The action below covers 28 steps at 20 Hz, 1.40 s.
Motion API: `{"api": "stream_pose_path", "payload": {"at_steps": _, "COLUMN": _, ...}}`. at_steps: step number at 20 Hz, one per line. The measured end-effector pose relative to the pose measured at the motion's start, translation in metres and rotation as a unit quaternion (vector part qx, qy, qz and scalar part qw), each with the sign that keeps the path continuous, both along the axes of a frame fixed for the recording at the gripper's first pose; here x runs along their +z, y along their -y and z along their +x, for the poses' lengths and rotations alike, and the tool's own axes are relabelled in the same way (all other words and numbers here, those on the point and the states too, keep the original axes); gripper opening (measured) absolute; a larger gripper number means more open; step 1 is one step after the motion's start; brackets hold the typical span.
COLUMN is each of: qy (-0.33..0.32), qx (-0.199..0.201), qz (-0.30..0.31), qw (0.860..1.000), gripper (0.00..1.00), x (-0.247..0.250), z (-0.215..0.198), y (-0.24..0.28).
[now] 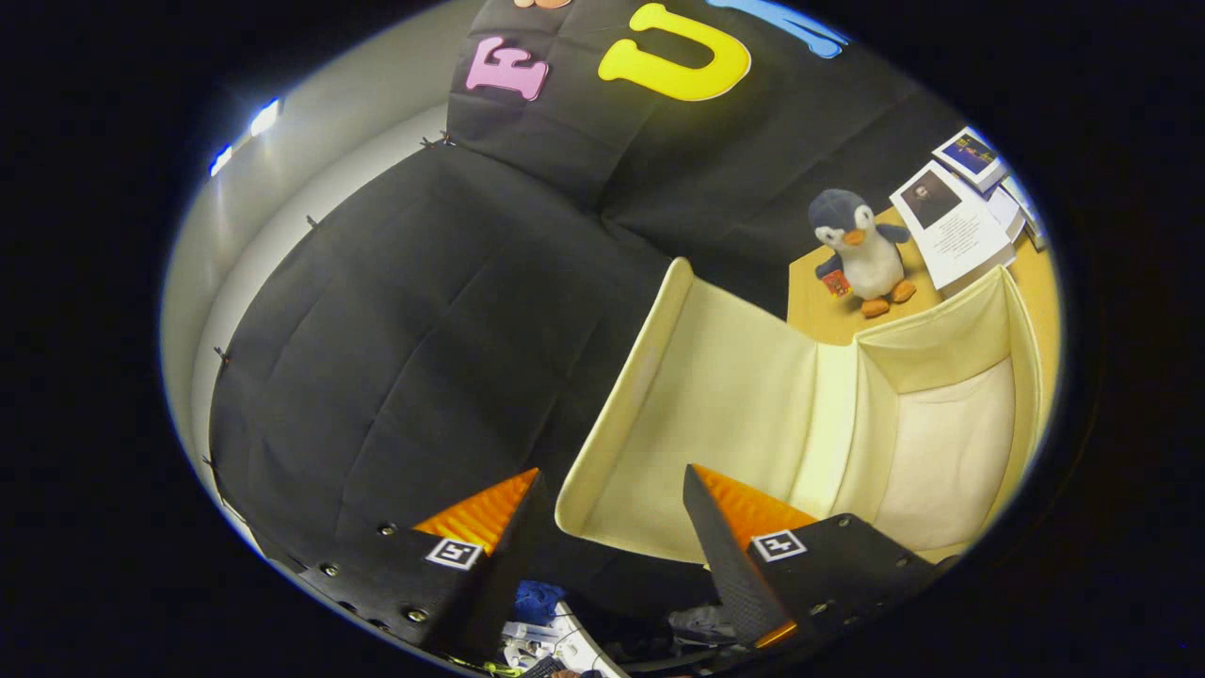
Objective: Open the storage box then place both shoes into the box .Put the left shoe in first, then the right shoe, with the right side of both shoes facing outward in a uniform manner.
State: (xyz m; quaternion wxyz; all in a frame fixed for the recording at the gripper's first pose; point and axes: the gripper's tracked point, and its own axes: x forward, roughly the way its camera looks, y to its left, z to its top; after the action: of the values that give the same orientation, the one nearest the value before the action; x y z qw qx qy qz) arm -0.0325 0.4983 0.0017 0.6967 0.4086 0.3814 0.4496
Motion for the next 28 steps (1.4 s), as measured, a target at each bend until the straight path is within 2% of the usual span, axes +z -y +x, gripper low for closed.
{"api": "stream_pose_path", "payload": {"at_steps": 2, "qy": 0.011, "qx": -0.017, "qz": -0.017, "qw": 1.000, "gripper": 0.96, "x": -0.008, "z": 0.008, "y": 0.014}}
{"api": "stream_pose_path", "payload": {"at_steps": 9, "qy": 0.058, "qx": -0.072, "qz": -0.121, "qw": 0.988, "gripper": 0.97, "x": -0.051, "z": 0.030, "y": 0.097}}
{"api": "stream_pose_path", "payload": {"at_steps": 17, "qy": 0.078, "qx": -0.124, "qz": -0.186, "qw": 0.971, "gripper": 0.97, "x": -0.076, "z": 0.048, "y": 0.186}}
{"api": "stream_pose_path", "payload": {"at_steps": 23, "qy": 0.078, "qx": -0.141, "qz": -0.250, "qw": 0.955, "gripper": 0.97, "x": -0.113, "z": 0.056, "y": 0.243}}
{"api": "stream_pose_path", "payload": {"at_steps": 28, "qy": 0.054, "qx": -0.138, "qz": -0.276, "qw": 0.950, "gripper": 0.97, "x": -0.149, "z": 0.056, "y": 0.272}}
